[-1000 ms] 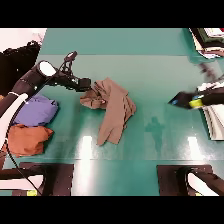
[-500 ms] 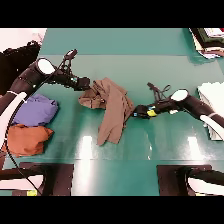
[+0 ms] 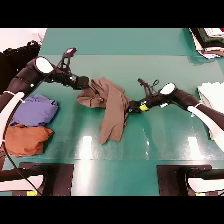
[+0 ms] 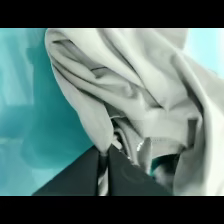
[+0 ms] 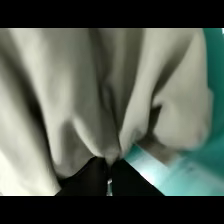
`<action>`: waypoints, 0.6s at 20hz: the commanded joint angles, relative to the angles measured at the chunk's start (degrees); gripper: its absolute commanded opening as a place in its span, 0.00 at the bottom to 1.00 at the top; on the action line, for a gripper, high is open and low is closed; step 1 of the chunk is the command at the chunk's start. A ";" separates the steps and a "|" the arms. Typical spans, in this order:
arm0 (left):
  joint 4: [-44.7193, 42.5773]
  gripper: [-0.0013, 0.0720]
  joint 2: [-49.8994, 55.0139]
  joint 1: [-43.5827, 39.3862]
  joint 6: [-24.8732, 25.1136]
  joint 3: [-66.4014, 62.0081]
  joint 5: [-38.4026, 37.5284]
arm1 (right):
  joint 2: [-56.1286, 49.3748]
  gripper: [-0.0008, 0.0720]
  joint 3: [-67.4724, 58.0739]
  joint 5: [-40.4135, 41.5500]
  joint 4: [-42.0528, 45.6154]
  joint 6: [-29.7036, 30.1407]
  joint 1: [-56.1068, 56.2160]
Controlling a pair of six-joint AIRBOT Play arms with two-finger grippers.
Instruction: Fold the shirts.
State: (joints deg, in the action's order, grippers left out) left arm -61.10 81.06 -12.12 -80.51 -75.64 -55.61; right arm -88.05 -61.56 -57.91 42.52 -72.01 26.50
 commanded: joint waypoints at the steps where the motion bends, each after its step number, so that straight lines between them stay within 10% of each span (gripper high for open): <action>1: -7.39 0.06 -5.44 0.04 -0.04 -4.50 0.00 | 5.33 0.03 -5.40 -3.56 10.45 -2.10 -4.79; 12: -9.09 0.06 -22.49 0.02 -0.04 -12.76 -0.52 | 26.56 0.03 -22.95 -8.31 17.73 -3.34 -19.74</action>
State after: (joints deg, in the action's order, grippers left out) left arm -70.59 60.51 -12.16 -80.51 -89.06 -53.95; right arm -65.28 -83.35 -65.71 59.13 -75.26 7.77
